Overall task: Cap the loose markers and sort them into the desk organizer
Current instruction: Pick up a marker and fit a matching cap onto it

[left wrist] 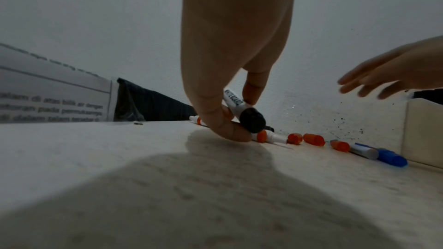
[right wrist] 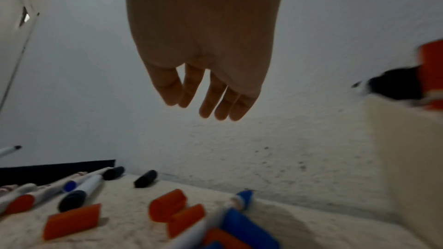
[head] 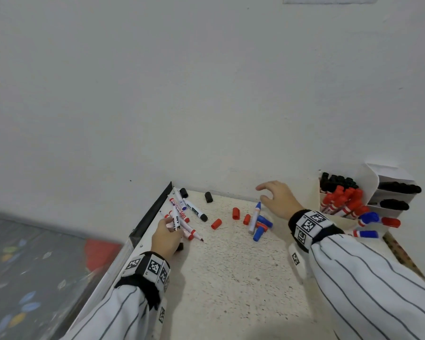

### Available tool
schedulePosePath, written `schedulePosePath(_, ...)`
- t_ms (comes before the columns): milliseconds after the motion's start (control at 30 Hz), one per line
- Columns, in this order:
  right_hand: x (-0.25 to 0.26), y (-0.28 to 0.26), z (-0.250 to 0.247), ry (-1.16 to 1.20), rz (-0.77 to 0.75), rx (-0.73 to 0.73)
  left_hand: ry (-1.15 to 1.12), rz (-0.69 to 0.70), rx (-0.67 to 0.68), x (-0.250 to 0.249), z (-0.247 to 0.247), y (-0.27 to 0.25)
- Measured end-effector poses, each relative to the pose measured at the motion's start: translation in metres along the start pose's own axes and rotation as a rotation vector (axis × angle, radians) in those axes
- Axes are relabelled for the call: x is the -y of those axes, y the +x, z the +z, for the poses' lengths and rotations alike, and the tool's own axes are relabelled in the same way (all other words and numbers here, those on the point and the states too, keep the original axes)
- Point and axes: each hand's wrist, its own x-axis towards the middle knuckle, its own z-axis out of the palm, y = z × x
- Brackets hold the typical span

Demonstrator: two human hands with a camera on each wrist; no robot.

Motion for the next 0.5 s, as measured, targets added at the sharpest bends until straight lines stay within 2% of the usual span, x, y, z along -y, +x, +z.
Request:
schedulePosePath(100, 0.03, 0.019, 0.03, 0.061, -0.019, 0.253, 0.034, 0.011, 0.014, 0.005, -0.006, 0.005)
schedulePosePath(200, 0.053, 0.041, 0.063, 0.014, -0.023, 0.404, 0.035, 0.006, 0.028, 0.007, -0.01, 0.013)
schedulePosePath(300, 0.062, 0.065, 0.093, -0.014, -0.002, 0.459, -0.004, -0.013, 0.042, 0.006, -0.012, 0.021)
schedulePosePath(500, 0.068, 0.09, 0.124, -0.173, 0.057, 0.452, -0.002, -0.019, 0.073, 0.005, -0.011, 0.031)
